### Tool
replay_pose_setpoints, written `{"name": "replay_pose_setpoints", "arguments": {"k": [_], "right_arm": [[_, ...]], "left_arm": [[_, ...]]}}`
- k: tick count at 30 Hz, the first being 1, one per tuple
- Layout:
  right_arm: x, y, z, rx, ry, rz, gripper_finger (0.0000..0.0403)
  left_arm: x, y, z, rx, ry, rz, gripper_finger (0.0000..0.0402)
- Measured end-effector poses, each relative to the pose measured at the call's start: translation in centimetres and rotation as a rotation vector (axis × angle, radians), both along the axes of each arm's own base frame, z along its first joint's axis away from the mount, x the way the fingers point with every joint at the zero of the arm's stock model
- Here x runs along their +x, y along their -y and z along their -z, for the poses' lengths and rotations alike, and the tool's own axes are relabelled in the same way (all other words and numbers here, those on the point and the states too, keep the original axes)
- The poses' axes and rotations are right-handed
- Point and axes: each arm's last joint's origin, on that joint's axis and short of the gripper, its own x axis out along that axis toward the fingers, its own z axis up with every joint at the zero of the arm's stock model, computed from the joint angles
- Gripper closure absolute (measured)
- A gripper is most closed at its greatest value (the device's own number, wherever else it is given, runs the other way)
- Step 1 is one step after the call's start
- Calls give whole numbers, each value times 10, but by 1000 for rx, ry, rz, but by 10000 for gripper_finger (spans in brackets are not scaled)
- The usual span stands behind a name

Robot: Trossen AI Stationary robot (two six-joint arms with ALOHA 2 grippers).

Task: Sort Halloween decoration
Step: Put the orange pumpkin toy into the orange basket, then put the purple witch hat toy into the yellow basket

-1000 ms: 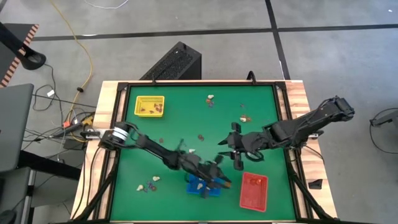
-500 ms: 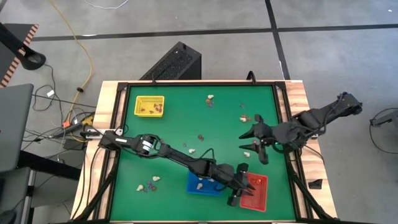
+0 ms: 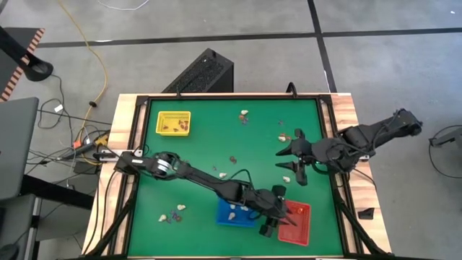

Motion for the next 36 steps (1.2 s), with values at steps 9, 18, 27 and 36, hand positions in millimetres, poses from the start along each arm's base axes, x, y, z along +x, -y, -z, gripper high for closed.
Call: {"name": "replay_pose_setpoints", "arguments": {"k": [9,18,27,36], "right_arm": [[-5,26,15,-95,-105,153,200],[7,44,99,-29,-93,224,200],[21,55,123,43,85,251,200],[33,55,137,20,99,245,200]], "left_arm": [[-83,-15,-75,421,-451,-269,226],[-199,-62,-77,511,-575,-588,254],[-317,-109,-44,110,-189,-695,259],[-406,-150,-8,-198,48,-877,259]]}}
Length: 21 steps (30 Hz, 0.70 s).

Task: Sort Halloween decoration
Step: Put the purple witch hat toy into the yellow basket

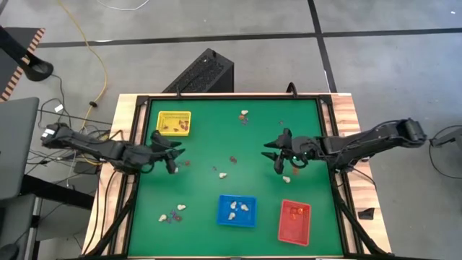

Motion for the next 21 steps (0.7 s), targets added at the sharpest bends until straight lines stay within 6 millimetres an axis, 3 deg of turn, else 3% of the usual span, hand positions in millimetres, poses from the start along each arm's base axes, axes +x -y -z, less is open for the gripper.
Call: {"name": "replay_pose_setpoints", "arguments": {"k": [7,21], "right_arm": [[32,-6,11,23,72,-118,200],[105,-9,54,13,-113,-109,200]], "left_arm": [[-25,-7,7,19,126,3,259],[-44,-12,1,42,204,0,259]]}}
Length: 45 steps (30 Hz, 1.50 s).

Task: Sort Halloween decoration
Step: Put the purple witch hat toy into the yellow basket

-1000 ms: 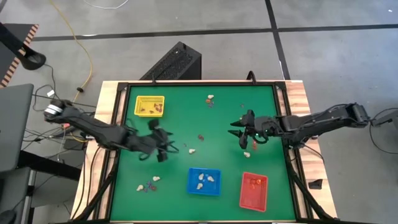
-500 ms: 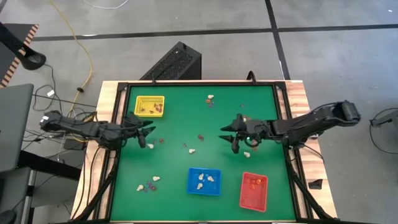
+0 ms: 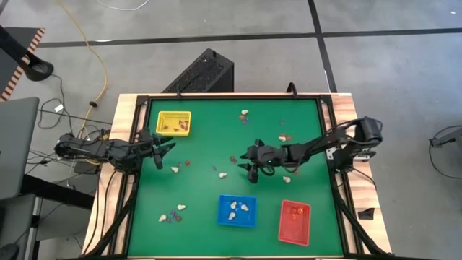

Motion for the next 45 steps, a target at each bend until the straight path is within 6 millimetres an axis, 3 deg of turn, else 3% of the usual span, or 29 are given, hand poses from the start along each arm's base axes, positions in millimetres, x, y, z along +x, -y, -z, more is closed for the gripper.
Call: {"name": "replay_pose_setpoints", "arguments": {"k": [11,24,42,45], "right_arm": [[29,2,30,-74,-7,125,200],[29,7,38,-78,-46,136,206],[25,9,43,-96,-92,136,377],[25,10,43,-104,-95,131,385]], "left_arm": [[0,0,1,17,-14,2,258],[-2,0,11,43,-129,11,258],[-10,-2,29,82,-340,10,258],[-10,-2,29,81,-344,10,258]]}}
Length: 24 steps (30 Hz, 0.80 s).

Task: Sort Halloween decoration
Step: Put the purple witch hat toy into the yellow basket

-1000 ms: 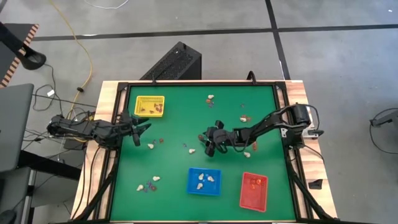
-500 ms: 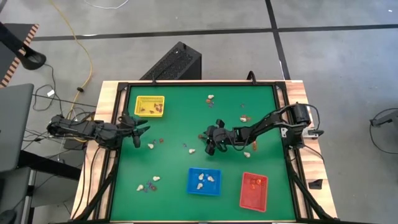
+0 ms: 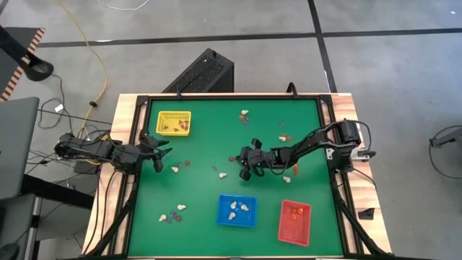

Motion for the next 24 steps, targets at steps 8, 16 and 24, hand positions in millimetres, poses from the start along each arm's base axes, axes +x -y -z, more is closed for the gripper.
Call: {"name": "replay_pose_setpoints", "arguments": {"k": [8,16,24], "right_arm": [[-4,0,-18,-12,15,-9,376],[-7,-2,-35,-17,50,-65,375],[-6,-9,-35,34,57,-158,382]], "left_arm": [[0,0,0,0,-3,0,258],[0,0,0,0,-3,0,258],[0,0,0,0,-3,-1,258]]}}
